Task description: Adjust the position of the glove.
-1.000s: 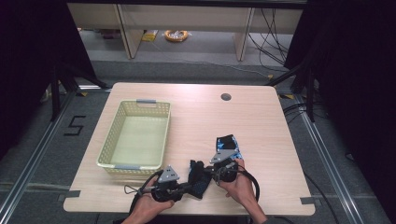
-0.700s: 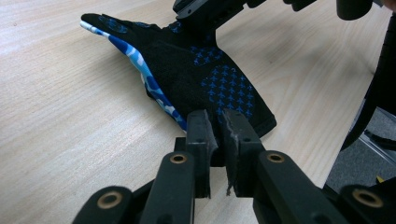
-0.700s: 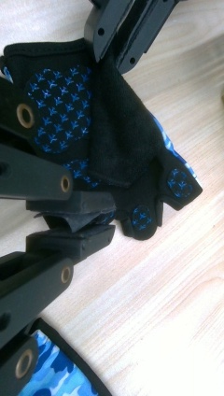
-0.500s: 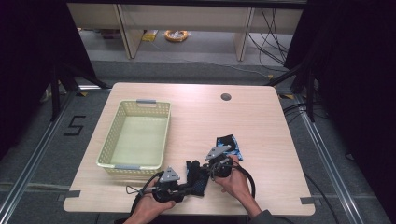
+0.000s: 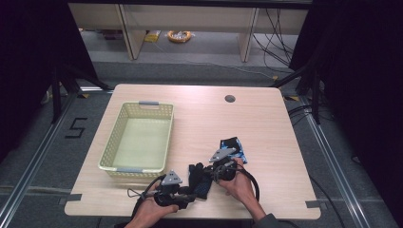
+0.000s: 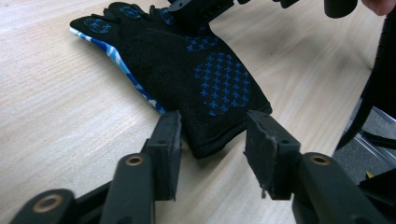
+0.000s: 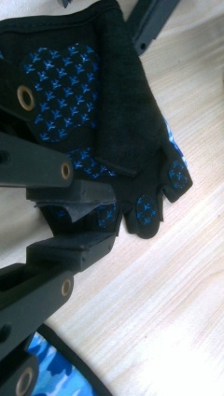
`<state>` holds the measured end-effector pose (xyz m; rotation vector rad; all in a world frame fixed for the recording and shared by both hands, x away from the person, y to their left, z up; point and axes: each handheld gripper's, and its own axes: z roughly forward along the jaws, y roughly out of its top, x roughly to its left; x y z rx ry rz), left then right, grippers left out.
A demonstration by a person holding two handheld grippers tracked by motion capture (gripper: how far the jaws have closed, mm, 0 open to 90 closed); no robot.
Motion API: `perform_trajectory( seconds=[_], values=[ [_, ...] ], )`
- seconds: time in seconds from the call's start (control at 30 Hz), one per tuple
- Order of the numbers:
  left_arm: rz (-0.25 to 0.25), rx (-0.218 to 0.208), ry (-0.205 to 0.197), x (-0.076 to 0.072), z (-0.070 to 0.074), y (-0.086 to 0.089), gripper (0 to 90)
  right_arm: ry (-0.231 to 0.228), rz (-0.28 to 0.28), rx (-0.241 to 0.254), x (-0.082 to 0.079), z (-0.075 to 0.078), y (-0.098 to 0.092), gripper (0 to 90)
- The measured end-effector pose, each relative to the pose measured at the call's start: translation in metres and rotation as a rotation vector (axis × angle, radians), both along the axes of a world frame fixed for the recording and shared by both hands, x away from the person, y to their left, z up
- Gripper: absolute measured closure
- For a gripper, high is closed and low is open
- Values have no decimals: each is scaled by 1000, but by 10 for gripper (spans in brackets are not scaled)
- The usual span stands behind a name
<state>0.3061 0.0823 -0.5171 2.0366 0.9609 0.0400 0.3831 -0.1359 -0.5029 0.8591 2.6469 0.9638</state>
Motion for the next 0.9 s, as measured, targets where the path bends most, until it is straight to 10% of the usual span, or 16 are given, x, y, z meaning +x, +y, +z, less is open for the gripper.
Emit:
perform_trajectory(
  seconds=[0.33, 0.9],
  values=[
    [19, 0, -4, -1, 5, 4, 432, -22, -15, 45, 3, 4, -5, 635],
    [39, -7, -21, -10, 18, 34, 341, -83, -270, 66, 17, 37, -70, 560]
  ],
)
